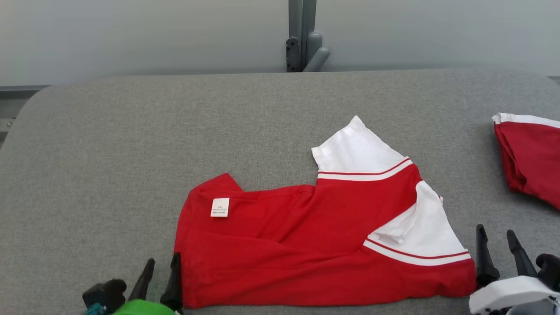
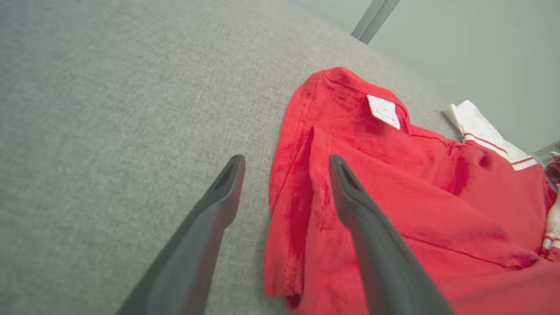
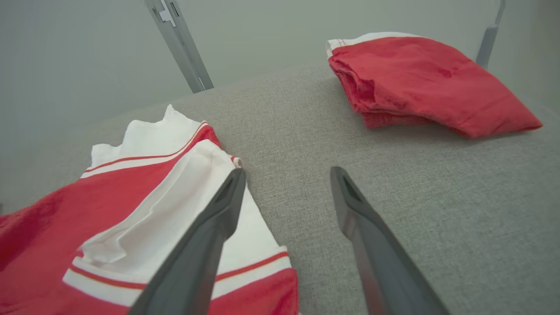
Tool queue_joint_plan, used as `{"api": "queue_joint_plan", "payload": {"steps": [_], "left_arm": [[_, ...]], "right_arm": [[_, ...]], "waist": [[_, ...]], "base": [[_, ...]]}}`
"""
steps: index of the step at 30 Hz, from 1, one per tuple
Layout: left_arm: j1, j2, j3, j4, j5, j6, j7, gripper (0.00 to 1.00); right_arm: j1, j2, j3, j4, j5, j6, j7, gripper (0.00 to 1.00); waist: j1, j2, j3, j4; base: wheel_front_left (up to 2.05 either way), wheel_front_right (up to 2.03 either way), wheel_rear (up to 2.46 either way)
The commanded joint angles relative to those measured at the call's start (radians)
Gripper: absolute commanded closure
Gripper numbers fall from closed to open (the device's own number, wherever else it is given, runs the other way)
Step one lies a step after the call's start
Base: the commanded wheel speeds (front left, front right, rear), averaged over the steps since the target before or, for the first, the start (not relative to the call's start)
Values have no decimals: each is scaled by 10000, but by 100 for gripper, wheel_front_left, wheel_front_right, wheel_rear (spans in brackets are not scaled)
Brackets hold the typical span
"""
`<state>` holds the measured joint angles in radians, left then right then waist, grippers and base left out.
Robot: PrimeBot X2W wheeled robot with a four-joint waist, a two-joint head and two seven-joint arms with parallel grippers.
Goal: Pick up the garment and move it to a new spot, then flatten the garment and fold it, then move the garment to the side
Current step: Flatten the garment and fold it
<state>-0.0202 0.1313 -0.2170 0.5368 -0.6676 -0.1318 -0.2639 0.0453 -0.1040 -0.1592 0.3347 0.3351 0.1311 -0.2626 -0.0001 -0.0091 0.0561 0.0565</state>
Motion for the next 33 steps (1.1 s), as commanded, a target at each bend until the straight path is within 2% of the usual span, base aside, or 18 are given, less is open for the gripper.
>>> {"api": "queue_joint_plan", "payload": {"steps": [1,7,16,23,26,28,30,32,33], "left_arm": [[-469,-49,187,-244,350,23,-1,0],[-2129,290,-373,-46,858,23,-1,0],[-4698,963,-1616,1987,251,23,13,0],[-5255,953,-2646,2974,-302,23,47,0],[-5353,978,-3184,3166,-683,23,58,15],[-5433,1023,-3446,3278,-852,23,38,29],[-5546,1013,-3636,3292,-1049,23,15,54],[-5707,1054,-3743,3207,-1223,23,-14,69],[-5733,1078,-3792,3199,-1255,23,-8,100]], "right_arm": [[-263,20,-63,-182,-145,-9,-25,0],[-1227,-2,422,-545,-267,-9,-25,0],[-2402,-70,1232,-706,-254,-9,-25,0],[-2546,-91,1377,-737,-186,-9,-25,0],[-2541,-125,1393,-745,-155,-9,-25,0],[-2631,-159,1436,-741,-154,-9,-25,0],[-2733,-223,1541,-788,-150,-9,-25,0],[-2888,-311,1649,-790,-117,-11,-25,0],[-2997,-366,1721,-768,-83,-9,-25,0]], "waist": [[1,91,292,48],[1,91,1016,-50],[1,91,1791,-315],[1,91,1937,-363],[1,91,1988,-341],[1,91,2029,-333],[1,91,2089,-321],[1,91,2159,-294],[1,91,2186,-272]], "base": [[0,0,0],[0,0,0],[0,0,0],[0,0,0],[0,0,0],[0,0,0],[0,0,0],[0,0,0],[0,0,0]]}}
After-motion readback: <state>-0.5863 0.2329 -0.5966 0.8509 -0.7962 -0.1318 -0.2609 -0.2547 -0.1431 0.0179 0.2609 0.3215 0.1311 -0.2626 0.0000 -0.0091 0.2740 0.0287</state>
